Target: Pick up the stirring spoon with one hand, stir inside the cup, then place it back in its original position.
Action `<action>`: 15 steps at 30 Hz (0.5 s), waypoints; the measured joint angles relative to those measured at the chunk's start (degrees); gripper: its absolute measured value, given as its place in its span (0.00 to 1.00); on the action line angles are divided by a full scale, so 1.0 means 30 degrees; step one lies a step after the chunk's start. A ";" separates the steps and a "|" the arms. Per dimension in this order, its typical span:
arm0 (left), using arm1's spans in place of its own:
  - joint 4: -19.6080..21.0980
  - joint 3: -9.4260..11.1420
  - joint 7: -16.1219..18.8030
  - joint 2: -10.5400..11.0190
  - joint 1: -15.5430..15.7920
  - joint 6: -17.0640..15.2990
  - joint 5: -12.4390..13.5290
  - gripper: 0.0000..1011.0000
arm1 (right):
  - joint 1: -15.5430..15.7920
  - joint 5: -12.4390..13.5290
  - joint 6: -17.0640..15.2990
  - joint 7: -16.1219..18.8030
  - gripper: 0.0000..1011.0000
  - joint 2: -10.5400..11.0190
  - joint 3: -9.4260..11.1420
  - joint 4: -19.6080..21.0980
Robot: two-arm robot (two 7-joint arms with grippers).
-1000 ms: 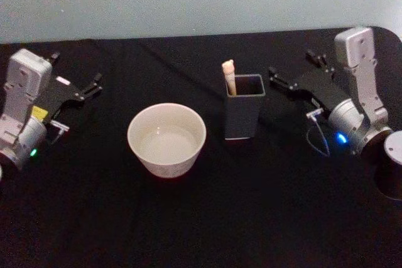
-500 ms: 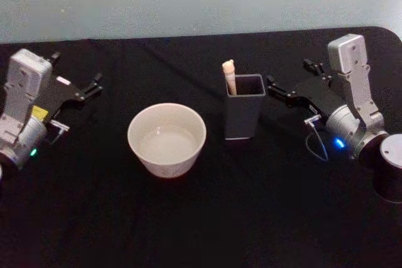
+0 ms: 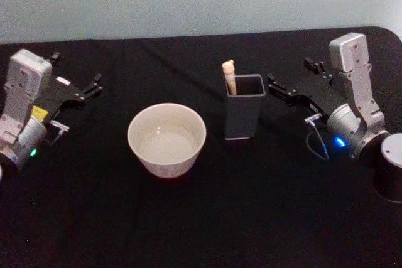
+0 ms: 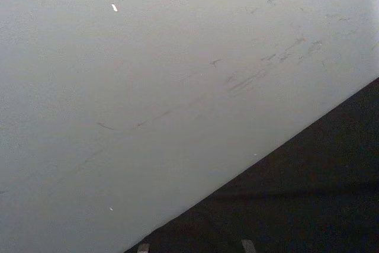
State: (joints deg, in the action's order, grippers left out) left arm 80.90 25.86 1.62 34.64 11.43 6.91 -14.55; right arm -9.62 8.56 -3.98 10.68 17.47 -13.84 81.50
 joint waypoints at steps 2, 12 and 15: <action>-0.0001 0.0000 0.0000 0.0000 0.0000 0.0000 -0.0001 0.99 | 0.0000 0.0004 0.0004 -0.0004 0.99 0.0001 0.0002 0.0005; 0.0000 0.0000 0.0000 0.0001 0.0001 0.0000 0.0000 0.99 | 0.0001 0.0022 0.0028 -0.0012 0.99 0.0001 0.0003 0.0021; 0.0001 -0.0001 0.0000 0.0000 0.0001 0.0000 0.0000 0.99 | 0.0000 0.0026 0.0030 -0.0012 0.99 0.0001 0.0003 0.0027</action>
State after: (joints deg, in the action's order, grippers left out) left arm 80.90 25.86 1.62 34.65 11.43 6.91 -14.55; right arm -9.62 8.64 -3.89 10.65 17.47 -13.83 81.58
